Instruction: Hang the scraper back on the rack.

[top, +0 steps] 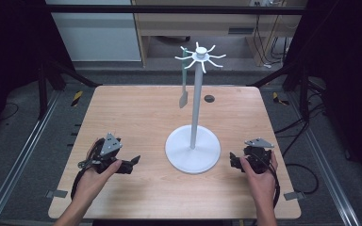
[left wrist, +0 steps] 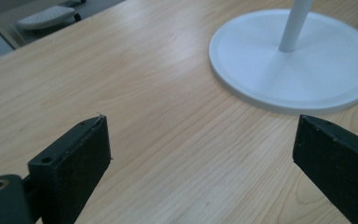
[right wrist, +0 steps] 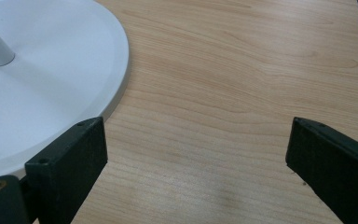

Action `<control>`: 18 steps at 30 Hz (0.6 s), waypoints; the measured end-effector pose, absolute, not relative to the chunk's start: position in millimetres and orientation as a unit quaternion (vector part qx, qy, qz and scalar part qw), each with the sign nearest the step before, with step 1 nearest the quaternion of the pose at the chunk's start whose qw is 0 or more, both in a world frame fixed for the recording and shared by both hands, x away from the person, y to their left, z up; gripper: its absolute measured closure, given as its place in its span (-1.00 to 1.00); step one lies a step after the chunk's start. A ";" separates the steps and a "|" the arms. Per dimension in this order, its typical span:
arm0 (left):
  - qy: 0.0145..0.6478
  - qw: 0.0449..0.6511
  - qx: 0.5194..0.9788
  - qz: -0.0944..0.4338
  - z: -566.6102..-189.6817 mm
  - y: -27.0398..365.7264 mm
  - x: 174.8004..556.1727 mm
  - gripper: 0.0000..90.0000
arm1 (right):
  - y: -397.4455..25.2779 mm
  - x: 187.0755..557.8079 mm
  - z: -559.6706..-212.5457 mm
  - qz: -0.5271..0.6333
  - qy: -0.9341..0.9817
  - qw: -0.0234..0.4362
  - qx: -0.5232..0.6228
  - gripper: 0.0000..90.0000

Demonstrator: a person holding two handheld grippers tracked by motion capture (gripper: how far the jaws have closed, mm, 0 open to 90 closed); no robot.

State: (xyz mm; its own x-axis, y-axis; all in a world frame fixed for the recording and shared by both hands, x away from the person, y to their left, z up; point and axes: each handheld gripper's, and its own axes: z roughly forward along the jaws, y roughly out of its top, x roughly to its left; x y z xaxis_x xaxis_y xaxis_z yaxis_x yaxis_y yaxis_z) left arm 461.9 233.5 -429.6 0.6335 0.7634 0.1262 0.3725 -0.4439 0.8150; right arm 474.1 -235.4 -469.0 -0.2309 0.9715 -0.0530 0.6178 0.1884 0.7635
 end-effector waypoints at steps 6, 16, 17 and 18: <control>0.367 0.378 0.811 0.253 -441.1 250.7 460.7 -0.92 | -234.9 474.4 -469.3 0.315 0.720 0.281 0.552 -0.88; 0.378 0.320 0.827 0.267 -460.1 266.3 452.1 -0.92 | -233.1 474.2 -469.6 0.314 0.722 0.278 0.550 -0.88; 0.383 0.317 0.827 0.263 -462.5 268.2 451.8 -0.92 | -233.0 474.1 -469.6 0.314 0.723 0.277 0.550 -0.88; 0.389 0.310 0.828 0.258 -465.2 270.2 452.0 -0.90 | -232.7 474.5 -470.1 0.315 0.724 0.273 0.550 -0.87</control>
